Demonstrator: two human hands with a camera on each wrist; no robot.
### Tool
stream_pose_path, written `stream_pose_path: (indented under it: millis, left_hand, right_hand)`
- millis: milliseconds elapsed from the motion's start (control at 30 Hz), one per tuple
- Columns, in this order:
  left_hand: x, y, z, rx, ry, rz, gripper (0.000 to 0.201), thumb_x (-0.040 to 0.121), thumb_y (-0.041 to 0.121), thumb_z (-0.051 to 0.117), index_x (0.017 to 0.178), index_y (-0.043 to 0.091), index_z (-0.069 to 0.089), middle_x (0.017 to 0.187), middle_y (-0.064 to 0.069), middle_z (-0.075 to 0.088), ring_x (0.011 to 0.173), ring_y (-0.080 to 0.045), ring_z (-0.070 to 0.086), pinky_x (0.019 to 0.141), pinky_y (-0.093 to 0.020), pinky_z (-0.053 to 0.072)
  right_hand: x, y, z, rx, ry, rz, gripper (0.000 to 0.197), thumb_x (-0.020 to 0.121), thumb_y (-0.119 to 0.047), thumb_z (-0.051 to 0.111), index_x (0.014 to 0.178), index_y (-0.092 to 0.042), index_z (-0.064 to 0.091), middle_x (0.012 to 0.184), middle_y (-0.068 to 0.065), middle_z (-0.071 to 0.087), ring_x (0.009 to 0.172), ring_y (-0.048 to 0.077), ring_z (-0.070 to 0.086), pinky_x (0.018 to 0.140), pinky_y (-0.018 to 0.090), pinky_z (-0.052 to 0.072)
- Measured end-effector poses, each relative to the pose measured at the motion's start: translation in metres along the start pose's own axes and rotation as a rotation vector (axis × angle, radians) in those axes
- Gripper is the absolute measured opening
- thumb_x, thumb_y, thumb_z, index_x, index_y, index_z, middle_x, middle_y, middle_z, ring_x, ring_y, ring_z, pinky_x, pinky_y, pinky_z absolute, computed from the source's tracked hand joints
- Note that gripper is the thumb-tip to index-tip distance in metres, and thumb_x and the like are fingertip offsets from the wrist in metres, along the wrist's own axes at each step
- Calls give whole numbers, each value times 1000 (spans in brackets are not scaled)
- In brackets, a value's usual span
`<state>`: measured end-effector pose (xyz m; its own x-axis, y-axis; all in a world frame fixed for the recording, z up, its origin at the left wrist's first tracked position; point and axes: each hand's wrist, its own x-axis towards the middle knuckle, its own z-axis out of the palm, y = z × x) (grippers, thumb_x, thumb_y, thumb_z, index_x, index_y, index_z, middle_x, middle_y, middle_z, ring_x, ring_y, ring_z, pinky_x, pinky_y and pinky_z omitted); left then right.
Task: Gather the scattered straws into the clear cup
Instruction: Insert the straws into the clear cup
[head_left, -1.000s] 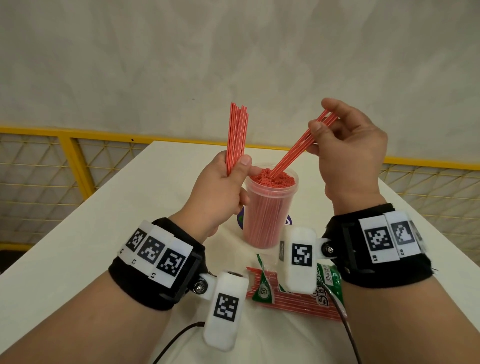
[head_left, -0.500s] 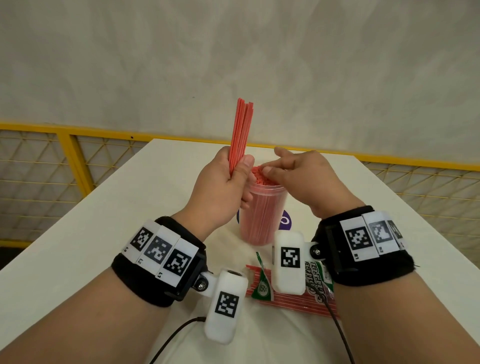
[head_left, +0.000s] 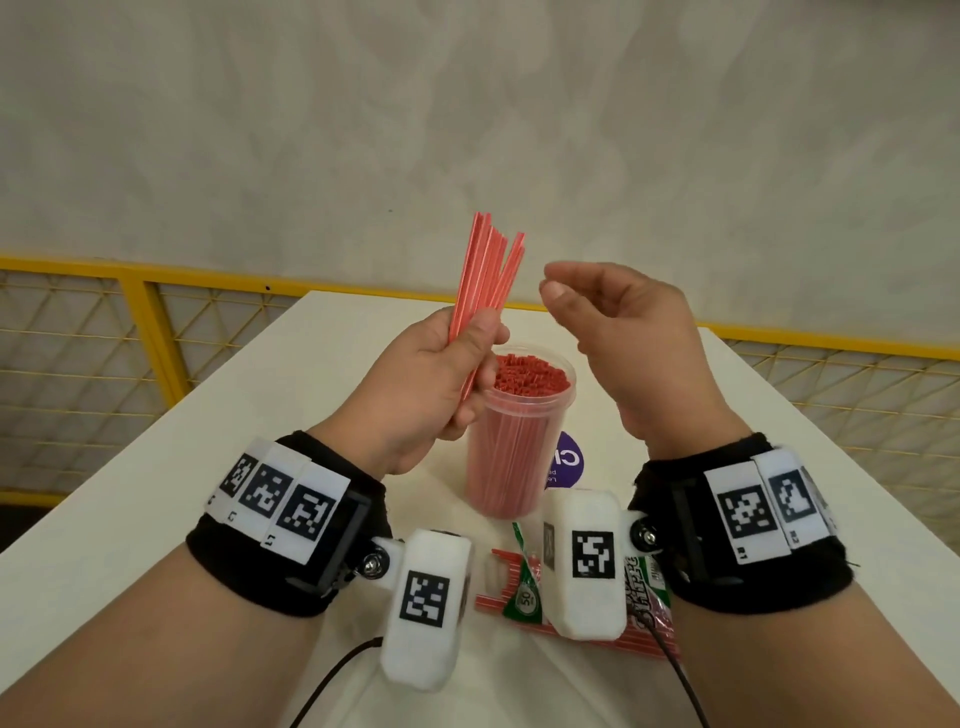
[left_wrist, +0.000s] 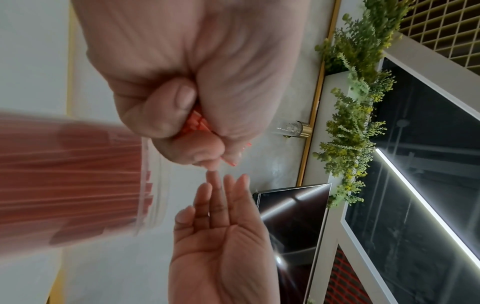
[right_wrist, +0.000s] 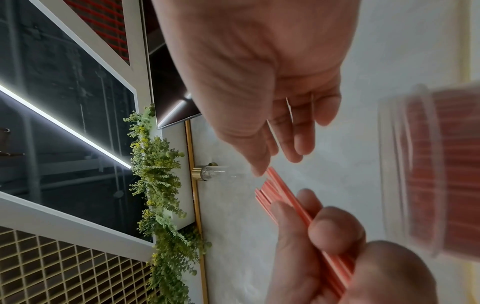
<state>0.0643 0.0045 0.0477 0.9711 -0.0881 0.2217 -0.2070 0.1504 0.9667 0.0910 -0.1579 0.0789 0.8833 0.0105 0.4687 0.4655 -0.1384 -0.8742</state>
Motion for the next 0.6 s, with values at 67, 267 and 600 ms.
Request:
stream_pose_path:
  millis: [67, 267, 600]
  left_hand:
    - [-1, 0, 1, 24, -19, -12, 26, 96, 42, 49, 94, 18, 57, 60, 5, 53, 39, -9, 38, 36, -14, 26]
    - [-3, 0, 4, 101, -83, 16, 21, 95, 39, 52, 95, 19, 55, 61, 4, 59, 39, -9, 38, 39, -15, 28]
    - [-2, -1, 6, 65, -48, 46, 25, 95, 42, 49, 104, 20, 56, 68, -1, 66, 39, -10, 42, 37, -16, 29]
  right_hand:
    - [-3, -5, 2, 41, -25, 6, 28, 85, -27, 73, 111, -25, 65, 81, -10, 74, 76, -1, 68, 59, 10, 46]
    - [-7, -9, 7, 55, -37, -13, 47, 85, -23, 73, 128, -26, 55, 65, -2, 69, 66, 7, 67, 56, 20, 49]
    - [-6, -9, 4, 262, -45, 26, 39, 86, -5, 69, 119, -23, 63, 80, 21, 69, 76, 25, 73, 62, 31, 56]
